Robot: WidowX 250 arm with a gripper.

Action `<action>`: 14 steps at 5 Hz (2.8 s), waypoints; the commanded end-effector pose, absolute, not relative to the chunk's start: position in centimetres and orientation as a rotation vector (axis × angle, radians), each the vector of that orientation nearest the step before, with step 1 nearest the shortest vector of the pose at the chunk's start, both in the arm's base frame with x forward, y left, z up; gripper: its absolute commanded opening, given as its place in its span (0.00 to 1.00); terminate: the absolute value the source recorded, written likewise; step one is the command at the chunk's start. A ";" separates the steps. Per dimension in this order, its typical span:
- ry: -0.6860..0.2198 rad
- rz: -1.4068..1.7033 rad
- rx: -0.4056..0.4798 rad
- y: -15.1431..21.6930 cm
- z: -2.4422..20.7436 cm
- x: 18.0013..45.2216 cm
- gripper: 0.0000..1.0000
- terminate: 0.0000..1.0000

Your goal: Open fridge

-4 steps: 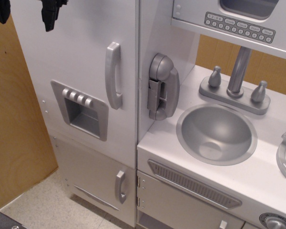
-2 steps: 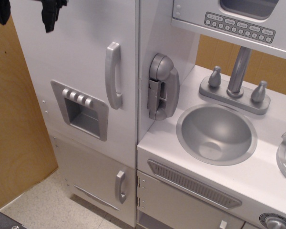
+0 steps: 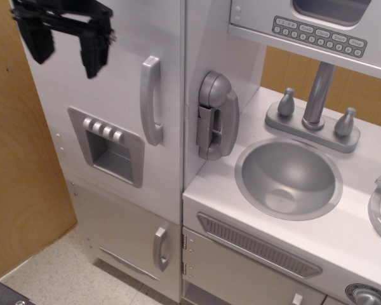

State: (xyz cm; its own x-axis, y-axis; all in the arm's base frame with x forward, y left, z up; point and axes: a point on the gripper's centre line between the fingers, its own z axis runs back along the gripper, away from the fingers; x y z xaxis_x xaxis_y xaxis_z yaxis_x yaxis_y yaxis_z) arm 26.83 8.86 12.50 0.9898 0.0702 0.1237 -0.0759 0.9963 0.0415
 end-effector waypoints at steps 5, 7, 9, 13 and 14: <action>-0.299 0.072 0.057 6.3 8.6 32.2 1.00 0.00; -0.360 0.021 0.051 6.6 8.3 34.2 1.00 0.00; -0.389 -0.015 0.025 6.9 8.3 34.5 0.00 0.00; -0.348 -0.027 0.043 8.2 7.7 28.4 0.00 0.00; -0.350 -0.042 0.068 9.5 7.8 26.1 0.00 0.00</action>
State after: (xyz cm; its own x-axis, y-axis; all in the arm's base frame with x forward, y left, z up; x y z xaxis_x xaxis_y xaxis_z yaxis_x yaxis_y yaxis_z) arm 25.41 9.35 5.99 0.9580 -0.0629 0.2798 0.0518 0.9976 0.0469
